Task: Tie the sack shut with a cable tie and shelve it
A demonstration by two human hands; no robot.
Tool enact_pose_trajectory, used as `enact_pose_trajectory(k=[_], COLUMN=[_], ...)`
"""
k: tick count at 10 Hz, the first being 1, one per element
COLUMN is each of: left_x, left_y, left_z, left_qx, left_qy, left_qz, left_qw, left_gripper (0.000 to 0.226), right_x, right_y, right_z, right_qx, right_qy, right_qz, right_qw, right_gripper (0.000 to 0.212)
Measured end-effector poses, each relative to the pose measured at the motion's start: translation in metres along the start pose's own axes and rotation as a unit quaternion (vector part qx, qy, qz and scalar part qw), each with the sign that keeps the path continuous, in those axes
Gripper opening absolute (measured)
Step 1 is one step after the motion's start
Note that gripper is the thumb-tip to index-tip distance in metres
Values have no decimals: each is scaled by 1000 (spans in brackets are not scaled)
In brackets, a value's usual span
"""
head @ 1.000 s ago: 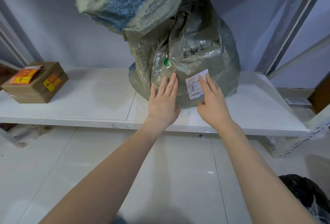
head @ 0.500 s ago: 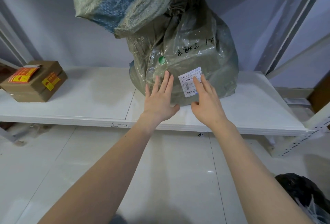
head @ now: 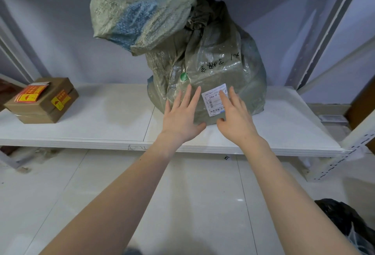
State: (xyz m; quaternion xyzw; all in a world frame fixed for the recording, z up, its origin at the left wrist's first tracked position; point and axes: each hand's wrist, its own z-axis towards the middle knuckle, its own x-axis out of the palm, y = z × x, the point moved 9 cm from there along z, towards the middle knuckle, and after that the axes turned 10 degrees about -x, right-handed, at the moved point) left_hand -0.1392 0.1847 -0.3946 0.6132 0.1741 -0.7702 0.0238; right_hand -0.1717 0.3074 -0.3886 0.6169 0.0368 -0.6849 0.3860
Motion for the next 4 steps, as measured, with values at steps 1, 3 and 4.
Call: enact_pose_trajectory(k=[1,3,4], left_x=[-24,-85,-132], left_y=[-4,10,12], left_z=[-10,-40,-69], left_qx=[13,41,99], left_qy=[-34,-59,-92], left_qz=[6,-3,-38], left_qw=[999,997,990], left_gripper=[96,93,80], right_x=[-18,-89,-121], right_y=[13,31,51], right_z=[-4,-31,-56], right_qx=[-17,-50,-96], right_qy=[-10,-64,-90], right_qz=[-21,-12,16], right_qw=[1000,997,991], right_gripper=[76,77,73])
